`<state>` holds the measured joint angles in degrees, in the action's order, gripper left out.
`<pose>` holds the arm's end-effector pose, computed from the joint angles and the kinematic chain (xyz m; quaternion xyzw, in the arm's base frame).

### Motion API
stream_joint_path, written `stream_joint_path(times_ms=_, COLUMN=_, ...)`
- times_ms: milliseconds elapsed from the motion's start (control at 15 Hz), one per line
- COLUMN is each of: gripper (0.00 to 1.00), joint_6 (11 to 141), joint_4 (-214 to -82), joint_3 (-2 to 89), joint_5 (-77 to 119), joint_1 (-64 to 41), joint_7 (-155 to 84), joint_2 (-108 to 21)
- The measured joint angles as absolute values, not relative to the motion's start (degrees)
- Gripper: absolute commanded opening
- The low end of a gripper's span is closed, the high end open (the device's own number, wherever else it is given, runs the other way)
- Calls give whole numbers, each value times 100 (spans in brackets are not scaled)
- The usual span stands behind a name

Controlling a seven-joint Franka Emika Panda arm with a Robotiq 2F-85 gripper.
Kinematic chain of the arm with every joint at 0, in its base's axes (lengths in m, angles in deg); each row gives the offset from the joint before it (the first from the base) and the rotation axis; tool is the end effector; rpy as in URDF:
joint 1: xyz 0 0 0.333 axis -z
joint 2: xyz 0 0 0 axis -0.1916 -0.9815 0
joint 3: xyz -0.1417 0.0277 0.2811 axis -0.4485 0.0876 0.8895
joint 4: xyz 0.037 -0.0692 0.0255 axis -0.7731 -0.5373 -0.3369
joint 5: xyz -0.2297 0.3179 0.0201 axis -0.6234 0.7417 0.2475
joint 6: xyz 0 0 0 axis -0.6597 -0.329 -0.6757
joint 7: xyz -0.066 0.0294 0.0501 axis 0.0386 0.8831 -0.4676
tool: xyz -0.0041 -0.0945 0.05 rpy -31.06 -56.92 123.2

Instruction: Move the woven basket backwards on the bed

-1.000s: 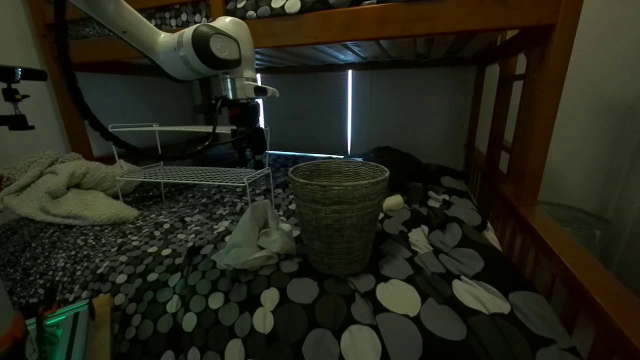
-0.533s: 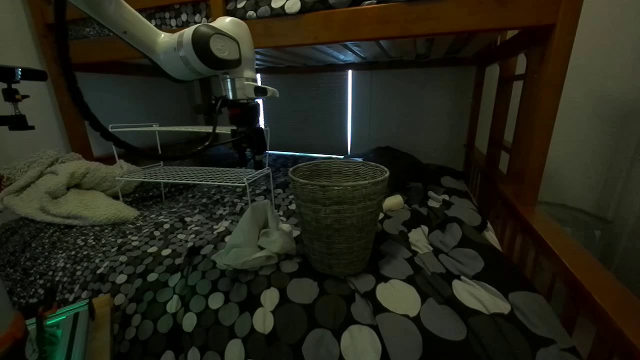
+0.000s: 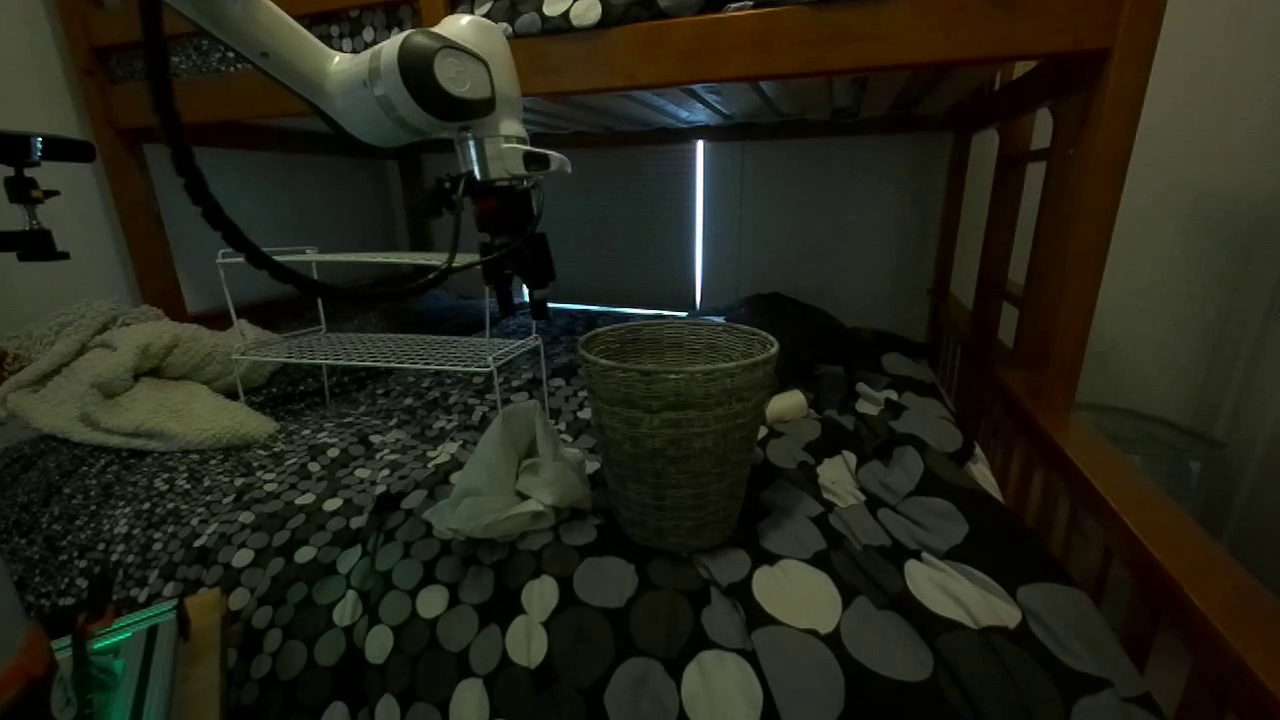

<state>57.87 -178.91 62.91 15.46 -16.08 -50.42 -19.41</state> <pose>0.4817 0.1744 0.4598 0.9955 0.0428 0.0365 0.0759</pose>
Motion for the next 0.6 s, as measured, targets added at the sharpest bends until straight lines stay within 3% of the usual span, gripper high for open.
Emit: stream_joint_path(times_ms=600, gripper=100, joint_6=5612, joint_4=-16135, joint_3=6140, joint_5=824, joint_1=-1774, joint_7=-4489, joint_2=-3130)
